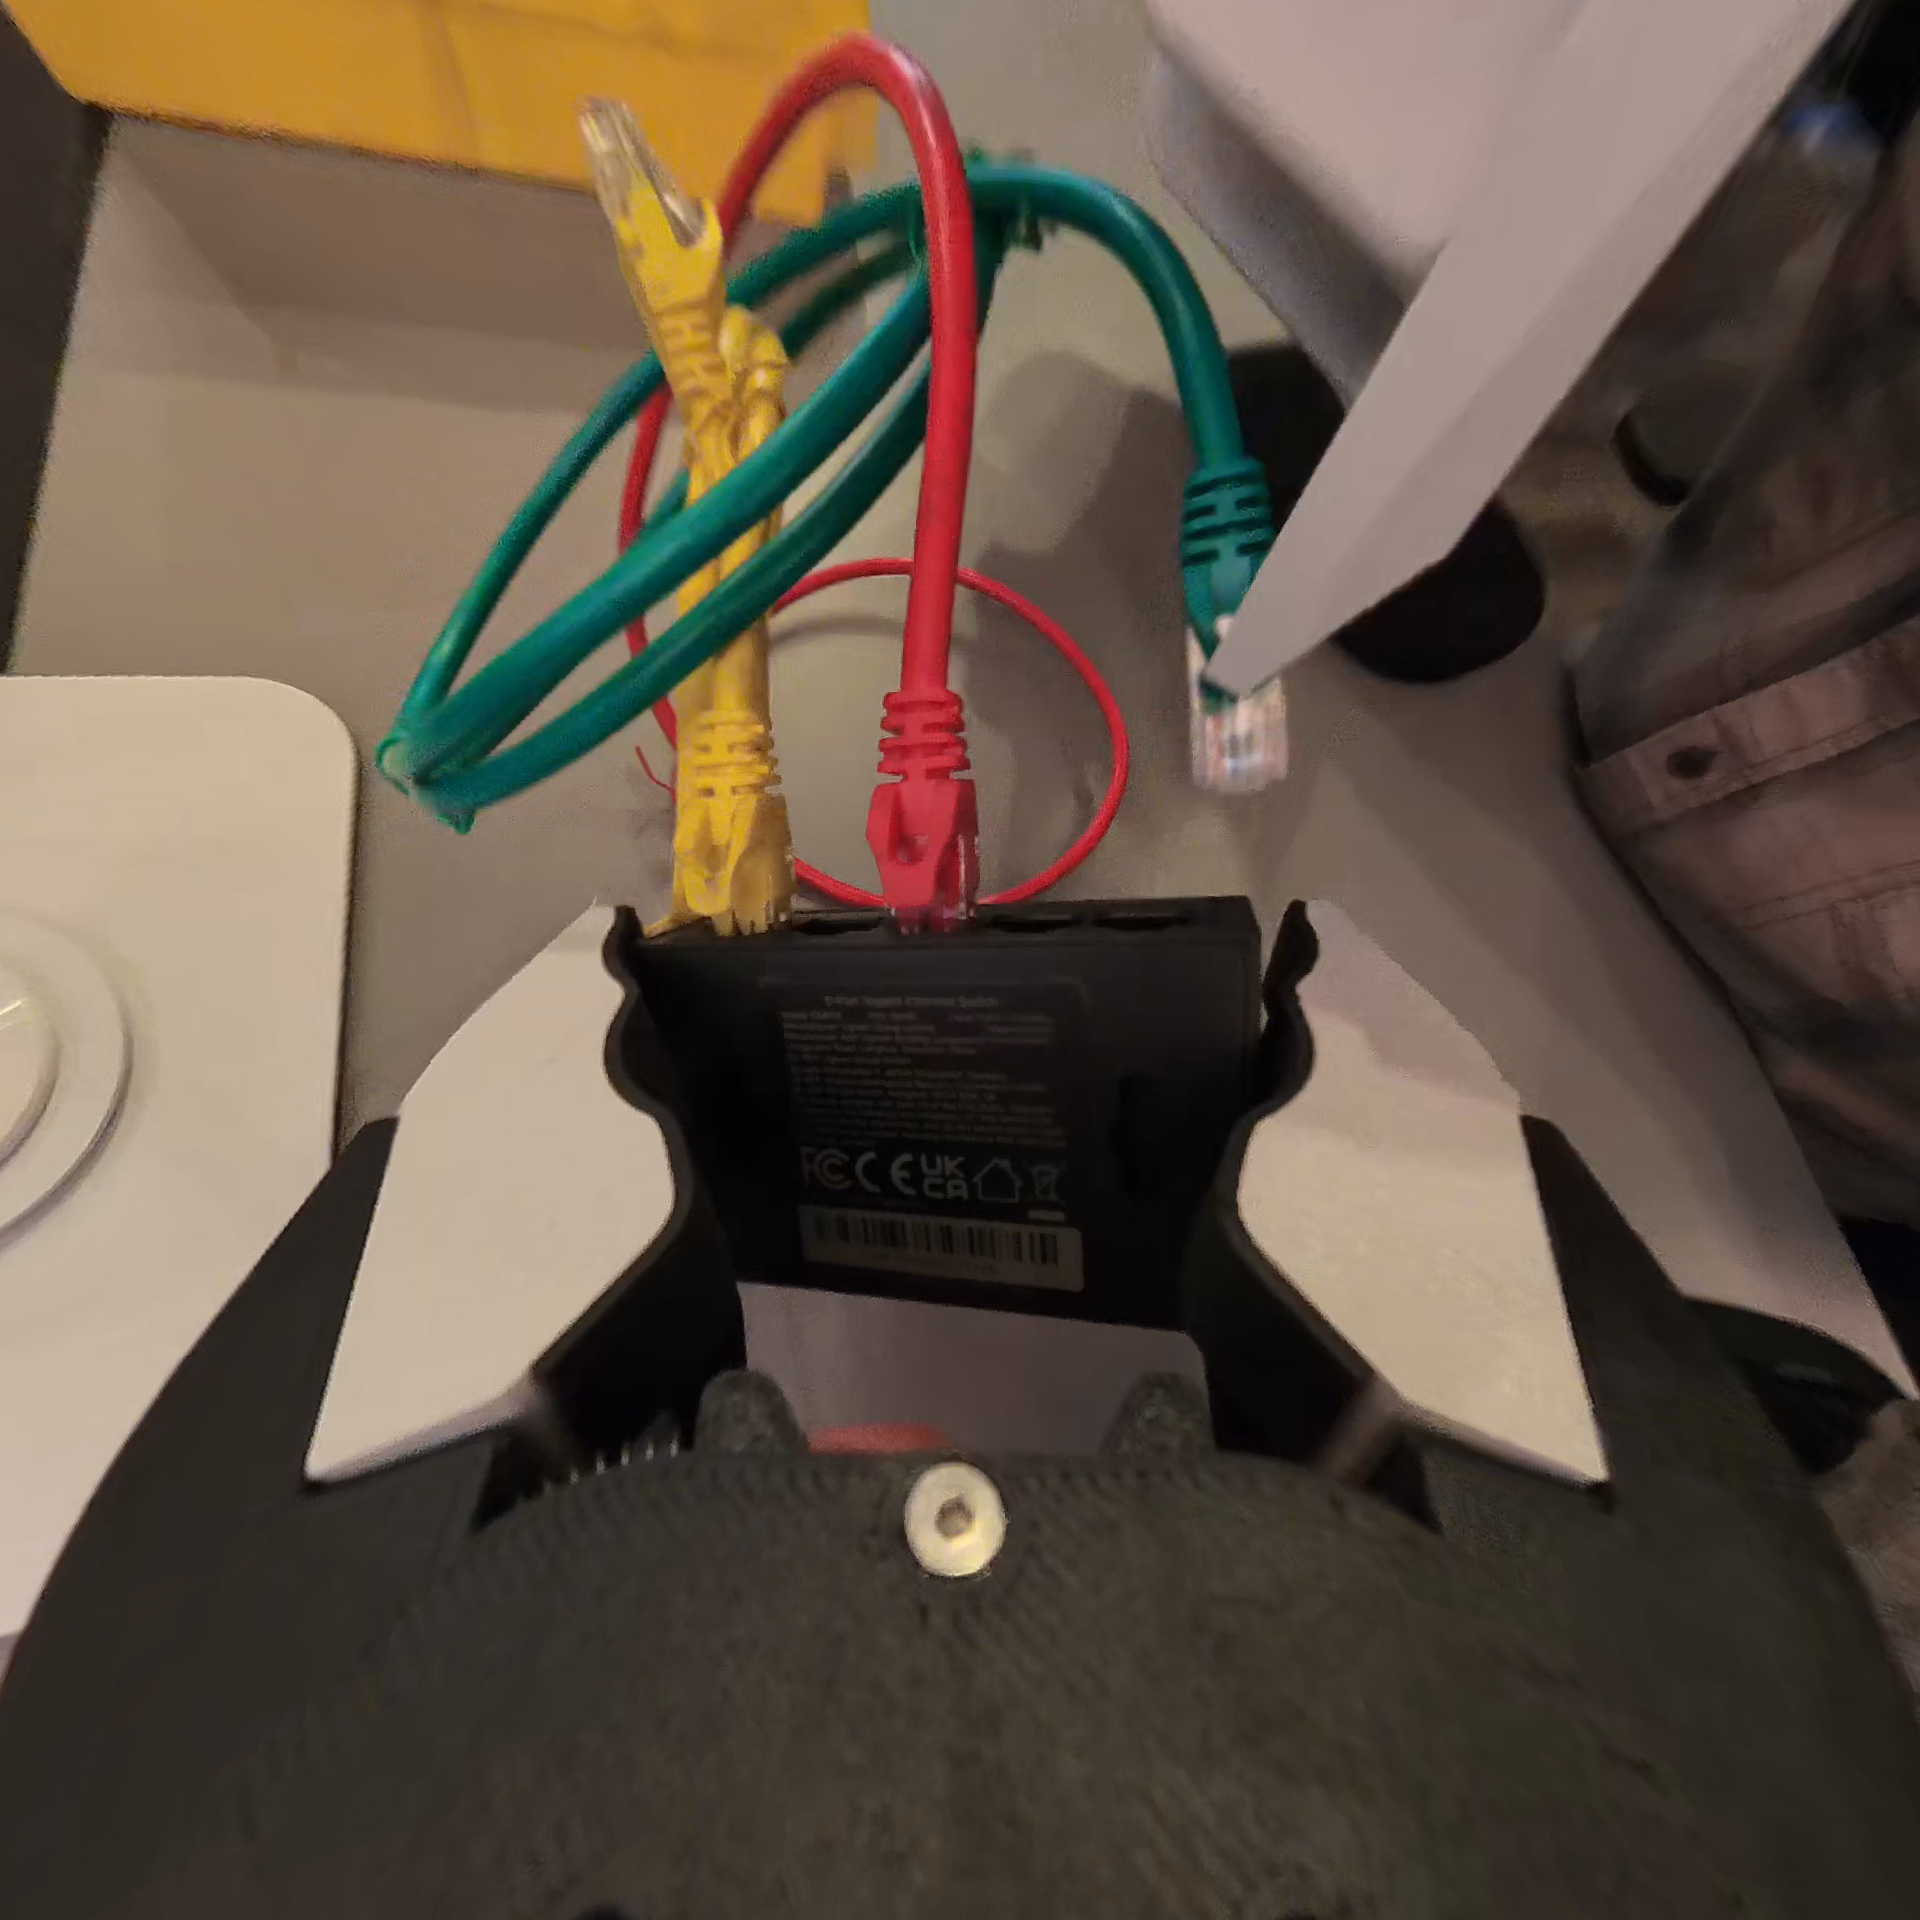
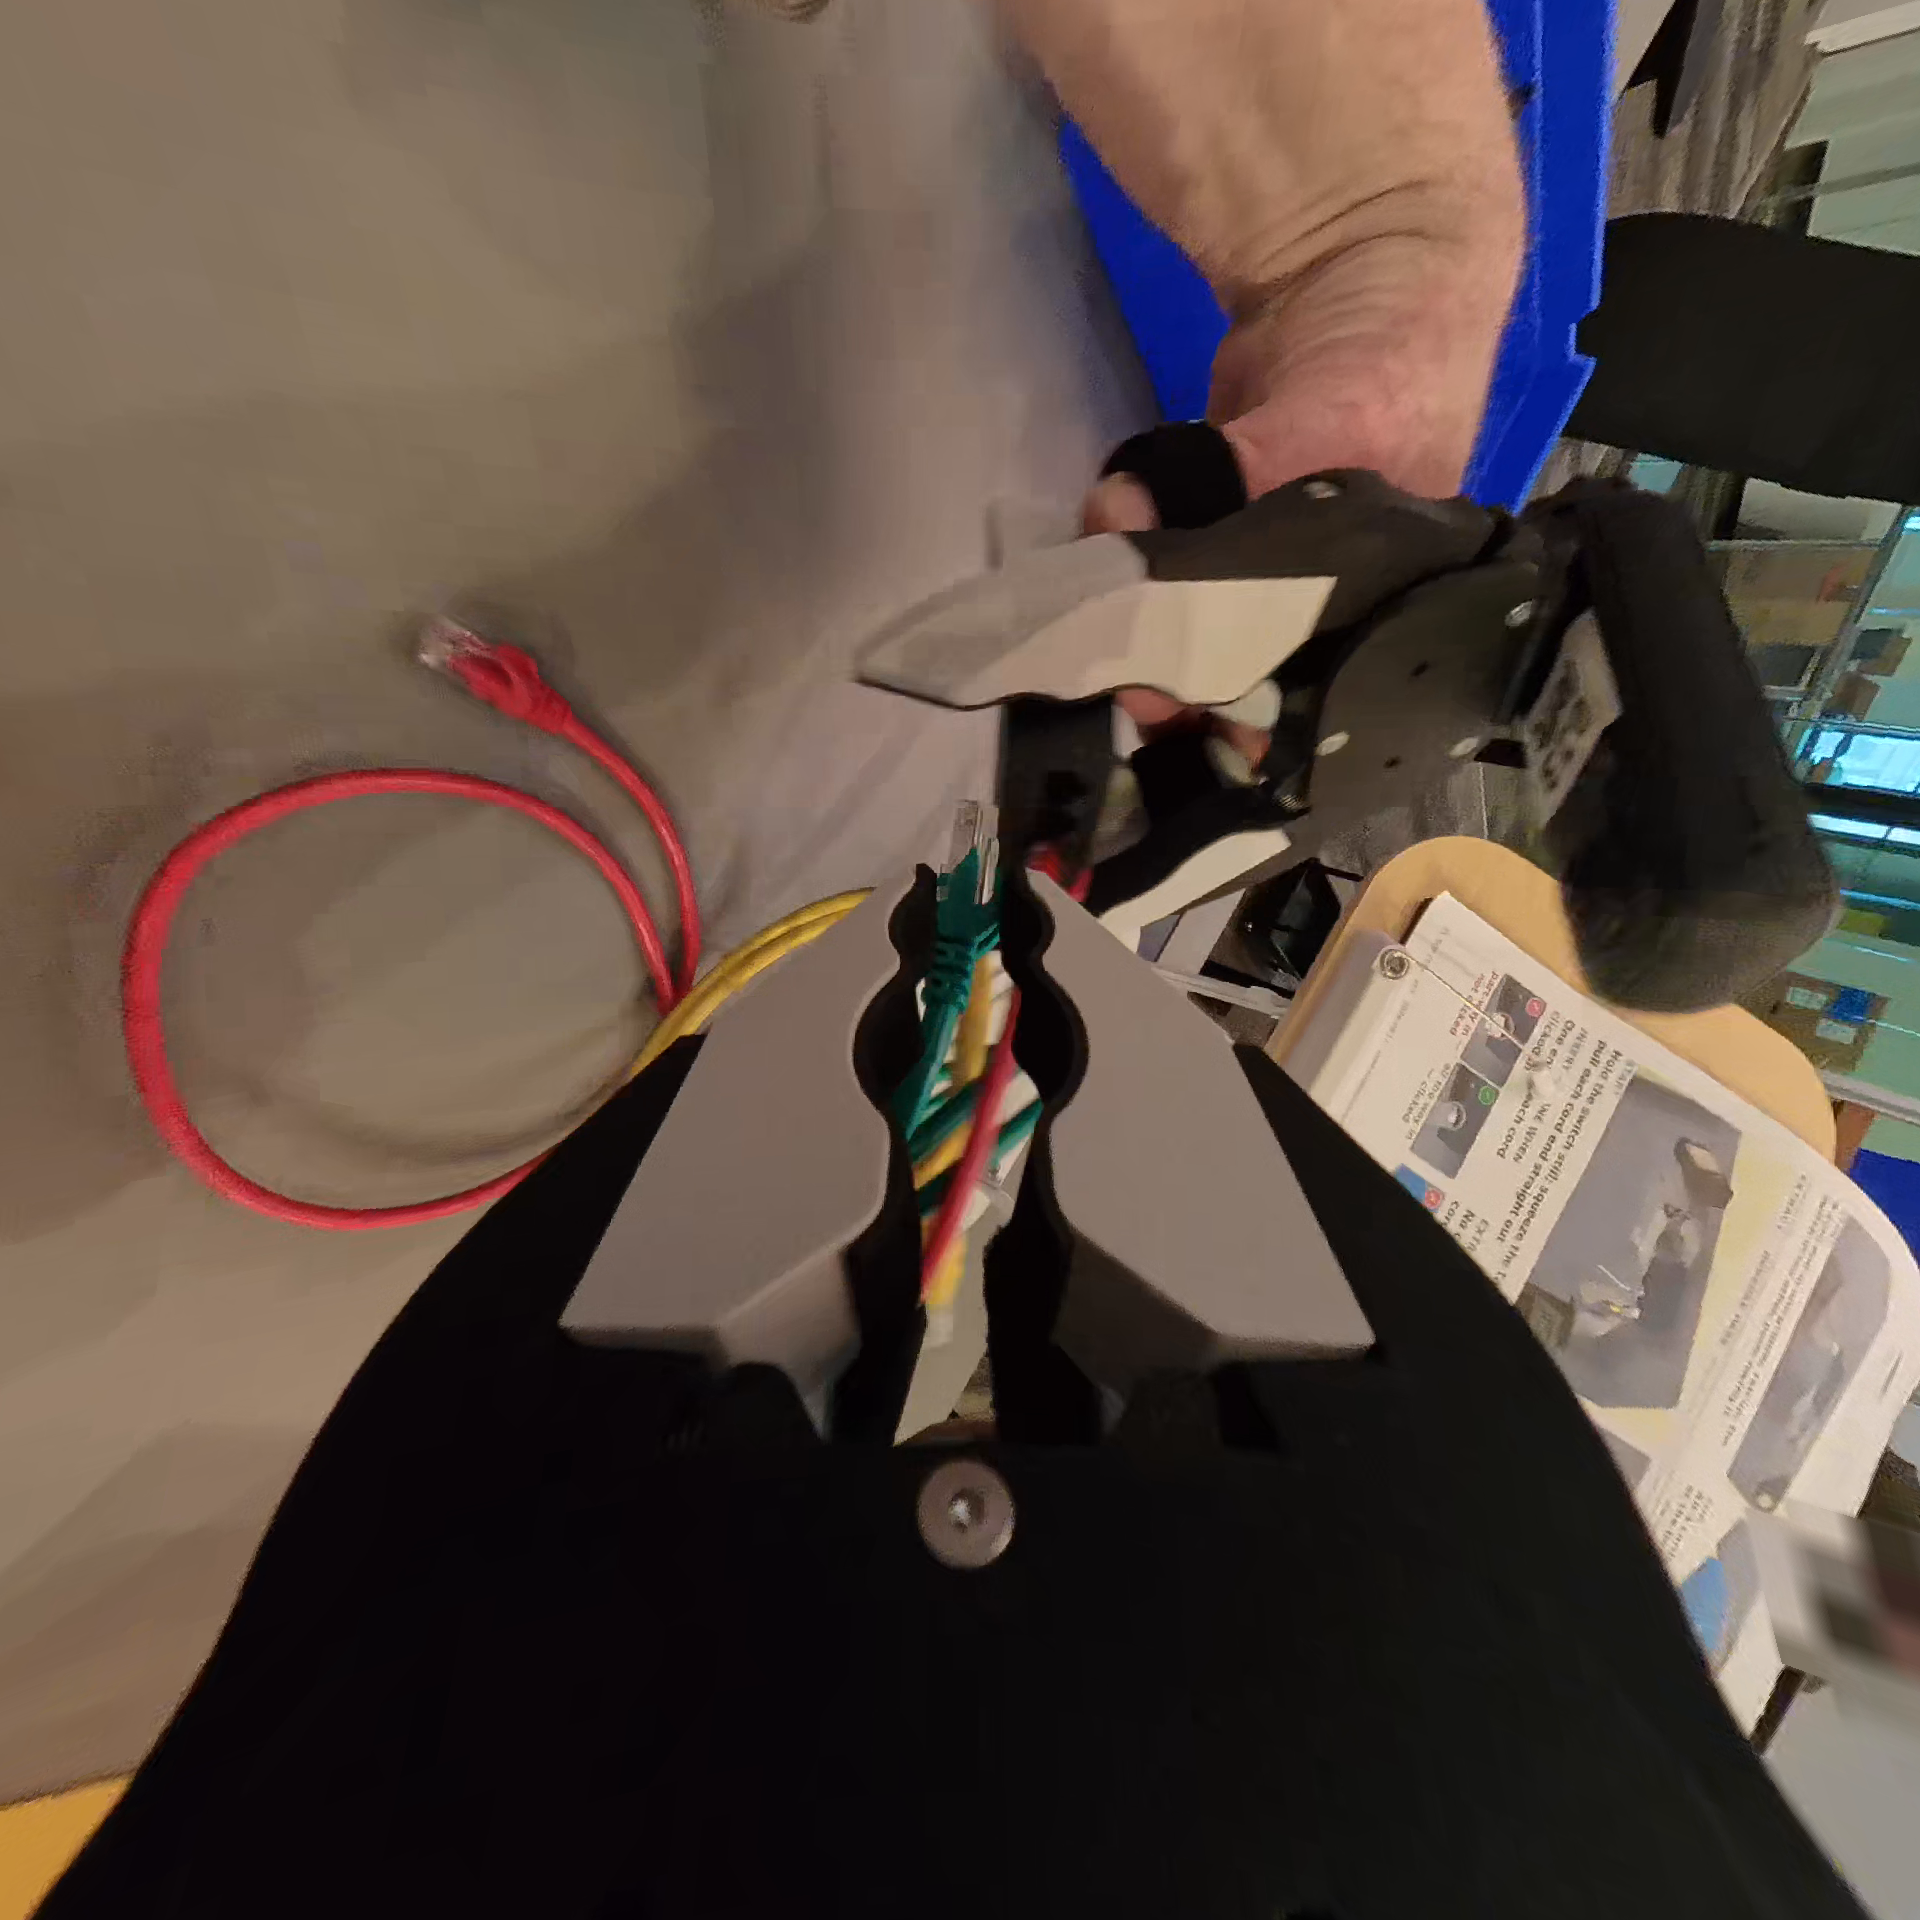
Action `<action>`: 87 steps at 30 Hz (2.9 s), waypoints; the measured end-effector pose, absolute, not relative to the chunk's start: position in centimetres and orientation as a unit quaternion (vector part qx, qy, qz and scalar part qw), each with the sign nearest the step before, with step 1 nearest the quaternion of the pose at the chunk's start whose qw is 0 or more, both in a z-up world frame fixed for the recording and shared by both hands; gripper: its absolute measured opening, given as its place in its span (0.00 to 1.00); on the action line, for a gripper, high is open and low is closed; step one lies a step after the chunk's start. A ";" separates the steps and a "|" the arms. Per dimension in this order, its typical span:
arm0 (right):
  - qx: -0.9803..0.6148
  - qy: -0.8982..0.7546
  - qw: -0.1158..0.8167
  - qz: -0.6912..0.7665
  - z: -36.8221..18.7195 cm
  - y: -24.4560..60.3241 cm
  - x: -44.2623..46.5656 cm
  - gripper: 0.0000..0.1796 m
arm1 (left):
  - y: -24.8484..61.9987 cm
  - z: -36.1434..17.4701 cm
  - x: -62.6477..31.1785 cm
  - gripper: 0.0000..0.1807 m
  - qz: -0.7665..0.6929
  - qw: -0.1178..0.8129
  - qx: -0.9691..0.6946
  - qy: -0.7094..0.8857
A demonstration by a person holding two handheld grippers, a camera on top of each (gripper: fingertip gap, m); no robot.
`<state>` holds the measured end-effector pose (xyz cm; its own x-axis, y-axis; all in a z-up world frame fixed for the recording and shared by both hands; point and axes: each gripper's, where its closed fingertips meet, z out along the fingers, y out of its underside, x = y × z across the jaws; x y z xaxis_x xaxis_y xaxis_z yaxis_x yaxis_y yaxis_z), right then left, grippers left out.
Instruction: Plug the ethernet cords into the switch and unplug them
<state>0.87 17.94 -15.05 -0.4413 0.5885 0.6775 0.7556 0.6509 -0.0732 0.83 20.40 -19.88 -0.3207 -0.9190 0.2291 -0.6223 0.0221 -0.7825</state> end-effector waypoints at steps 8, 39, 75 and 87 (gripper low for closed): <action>-0.424 -0.805 0.399 -0.110 -11.9 17.7 2.6 0.05 | 20.7 -19.3 0.4 0.62 -0.414 0.184 -0.560 0.693; -0.626 -0.629 0.457 -0.063 -10.5 16.4 15.2 0.06 | 20.3 -16.7 -0.5 0.62 -0.404 0.230 -0.541 0.700; -0.742 -0.405 0.484 0.224 -13.4 16.9 11.1 0.03 | 18.0 -17.3 1.9 0.62 -0.348 0.220 -0.530 0.742; -0.707 -0.260 0.456 0.474 -11.4 17.1 11.3 0.04 | 17.9 -19.1 2.9 0.61 -0.302 0.207 -0.537 0.760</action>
<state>11.34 17.12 -11.41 0.4160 0.7994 -0.4334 -0.0654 -0.4490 -0.8911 2.89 17.91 -19.12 -0.3376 -0.9412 0.0092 -0.6909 0.2411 -0.6815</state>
